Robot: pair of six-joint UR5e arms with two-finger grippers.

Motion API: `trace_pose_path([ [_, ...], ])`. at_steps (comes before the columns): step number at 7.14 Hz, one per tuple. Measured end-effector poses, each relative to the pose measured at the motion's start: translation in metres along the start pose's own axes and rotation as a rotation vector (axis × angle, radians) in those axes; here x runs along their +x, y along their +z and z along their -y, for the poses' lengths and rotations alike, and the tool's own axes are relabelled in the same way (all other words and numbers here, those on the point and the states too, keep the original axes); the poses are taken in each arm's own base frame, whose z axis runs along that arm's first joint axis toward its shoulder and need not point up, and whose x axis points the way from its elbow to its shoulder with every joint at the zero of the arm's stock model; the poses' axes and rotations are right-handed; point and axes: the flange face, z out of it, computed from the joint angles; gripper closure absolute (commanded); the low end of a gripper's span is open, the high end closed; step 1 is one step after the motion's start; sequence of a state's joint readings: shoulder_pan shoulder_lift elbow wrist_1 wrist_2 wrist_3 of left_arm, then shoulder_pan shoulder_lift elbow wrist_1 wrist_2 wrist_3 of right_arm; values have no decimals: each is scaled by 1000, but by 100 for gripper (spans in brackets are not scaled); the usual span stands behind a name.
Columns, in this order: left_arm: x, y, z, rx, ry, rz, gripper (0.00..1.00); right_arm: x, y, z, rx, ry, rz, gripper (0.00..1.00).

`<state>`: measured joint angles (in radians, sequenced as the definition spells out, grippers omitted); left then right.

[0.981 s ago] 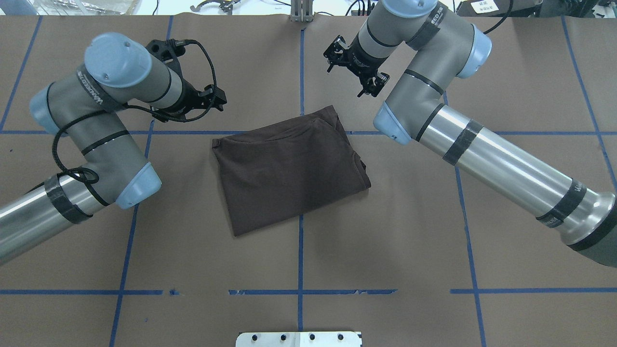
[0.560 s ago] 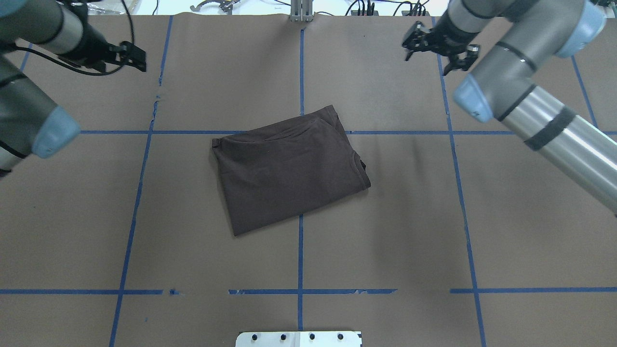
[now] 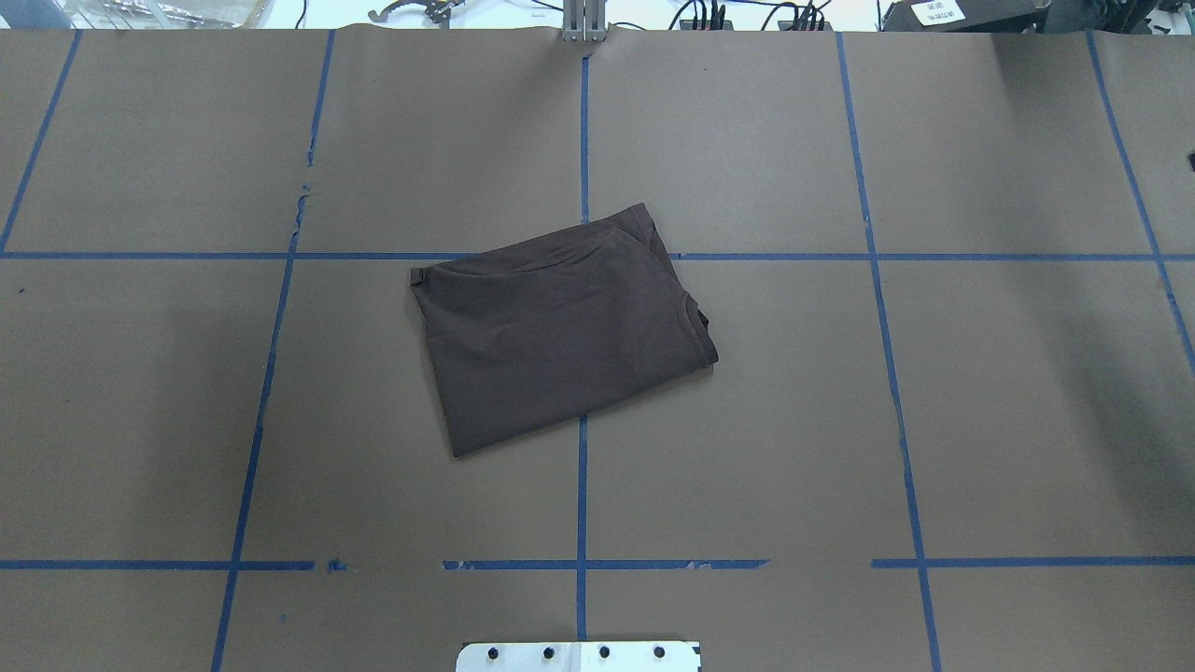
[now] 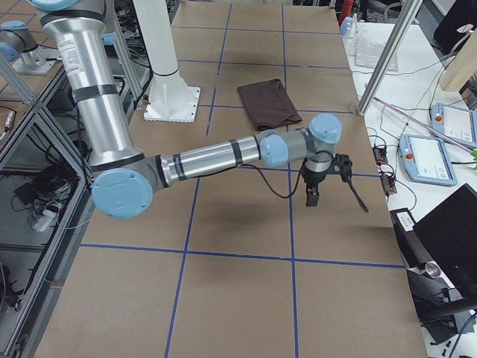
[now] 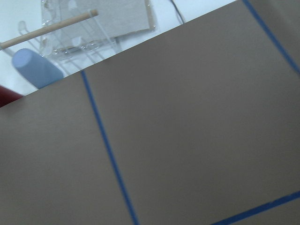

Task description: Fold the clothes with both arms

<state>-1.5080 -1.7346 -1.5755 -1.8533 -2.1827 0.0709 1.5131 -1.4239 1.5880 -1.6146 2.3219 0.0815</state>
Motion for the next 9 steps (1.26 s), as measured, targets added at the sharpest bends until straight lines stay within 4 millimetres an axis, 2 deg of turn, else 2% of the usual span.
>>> trace_pose_path([
  [1, -21, 3, -40, -30, -23, -14, 0, 52, -6, -41, -22, 7, -6, 0],
  [2, -29, 9, -69, -41, -37, -30, 0, 72, -9, -69, -31, 17, -15, 0],
  [4, -37, 20, -93, -65, -58, -35, 0, 85, -5, -99, -41, 39, -6, 0],
  [7, -37, 28, -119, -230, -181, -60, 0, 84, 2, -109, -36, 53, 70, 0],
  [9, -36, 28, -125, -271, -210, -73, 0, 85, 5, -111, -40, 62, 97, 0],
])
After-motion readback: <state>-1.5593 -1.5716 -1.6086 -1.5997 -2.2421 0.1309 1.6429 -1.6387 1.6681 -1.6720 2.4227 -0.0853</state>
